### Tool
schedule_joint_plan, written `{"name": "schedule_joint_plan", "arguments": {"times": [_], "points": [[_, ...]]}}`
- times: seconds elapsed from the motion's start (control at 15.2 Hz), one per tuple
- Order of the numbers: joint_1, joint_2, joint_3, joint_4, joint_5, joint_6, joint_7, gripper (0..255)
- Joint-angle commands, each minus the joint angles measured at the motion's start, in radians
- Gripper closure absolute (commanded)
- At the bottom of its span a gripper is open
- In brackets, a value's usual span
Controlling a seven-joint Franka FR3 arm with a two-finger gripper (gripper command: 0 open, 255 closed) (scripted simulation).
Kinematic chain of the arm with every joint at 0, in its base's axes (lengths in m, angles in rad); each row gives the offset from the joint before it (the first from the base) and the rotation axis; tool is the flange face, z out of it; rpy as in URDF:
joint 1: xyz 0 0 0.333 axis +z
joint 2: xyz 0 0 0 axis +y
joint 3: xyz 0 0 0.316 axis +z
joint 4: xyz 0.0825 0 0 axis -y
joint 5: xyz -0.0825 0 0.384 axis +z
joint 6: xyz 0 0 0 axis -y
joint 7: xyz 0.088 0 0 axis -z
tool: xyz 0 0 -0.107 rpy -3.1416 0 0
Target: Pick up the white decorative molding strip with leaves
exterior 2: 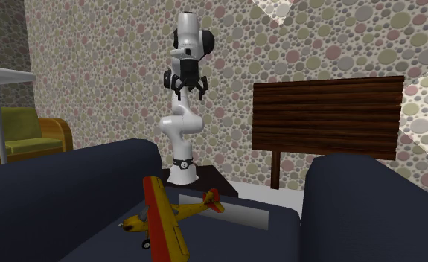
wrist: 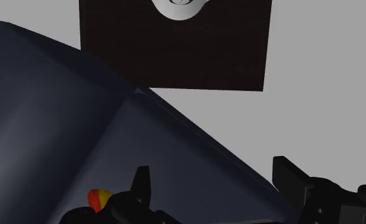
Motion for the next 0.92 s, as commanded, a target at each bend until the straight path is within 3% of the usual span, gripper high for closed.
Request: {"name": "schedule_joint_plan", "arguments": {"times": [0.0,0.86], "points": [[0.0,0.0,0.0,0.0,0.0,0.0,0.0,0],[0.069,0.403,-0.035,0.034,-0.046,0.374,-0.245,0]]}}
